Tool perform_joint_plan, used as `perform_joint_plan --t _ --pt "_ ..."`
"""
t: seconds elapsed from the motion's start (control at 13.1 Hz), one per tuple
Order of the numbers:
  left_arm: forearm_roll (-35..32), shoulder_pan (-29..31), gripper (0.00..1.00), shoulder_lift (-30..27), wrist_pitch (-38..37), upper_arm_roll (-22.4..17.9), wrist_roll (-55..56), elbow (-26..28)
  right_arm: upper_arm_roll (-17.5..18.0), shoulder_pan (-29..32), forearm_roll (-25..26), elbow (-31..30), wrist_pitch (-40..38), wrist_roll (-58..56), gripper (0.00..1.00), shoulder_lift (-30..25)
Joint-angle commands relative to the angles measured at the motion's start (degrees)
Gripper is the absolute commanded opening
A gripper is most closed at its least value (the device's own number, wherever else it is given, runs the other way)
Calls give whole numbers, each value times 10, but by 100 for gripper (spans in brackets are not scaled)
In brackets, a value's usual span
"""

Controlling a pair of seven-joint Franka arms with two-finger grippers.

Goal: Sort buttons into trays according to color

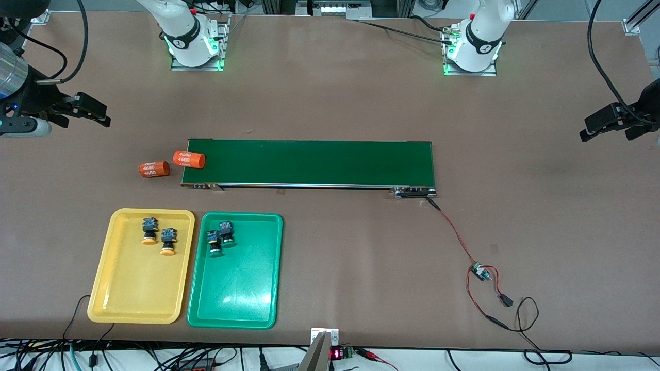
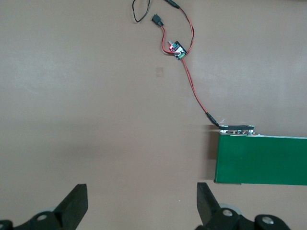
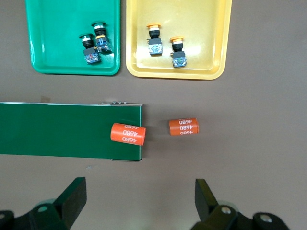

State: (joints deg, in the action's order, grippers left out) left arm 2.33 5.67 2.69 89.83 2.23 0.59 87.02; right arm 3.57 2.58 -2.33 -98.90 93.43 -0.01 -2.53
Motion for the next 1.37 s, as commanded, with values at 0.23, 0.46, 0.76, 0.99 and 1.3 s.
perform_joint_plan --t 0.23,0.46,0.76,0.99,1.3 --pt "-6 1 100 2 -1 0 -12 -7 -1 -21 -11 10 4 6 100 5" --pt "-6 1 100 2 -1 0 -12 -7 -1 -44 -10 10 8 11 100 5" --pt "-7 1 100 2 -1 0 -12 -7 -1 -48 -10 10 9 19 100 6" --pt "-7 1 100 2 -1 0 -12 -7 -1 -48 -10 10 9 19 100 5" --pt "-7 1 100 2 -1 0 -12 -7 -3 -44 -7 10 4 19 100 5"
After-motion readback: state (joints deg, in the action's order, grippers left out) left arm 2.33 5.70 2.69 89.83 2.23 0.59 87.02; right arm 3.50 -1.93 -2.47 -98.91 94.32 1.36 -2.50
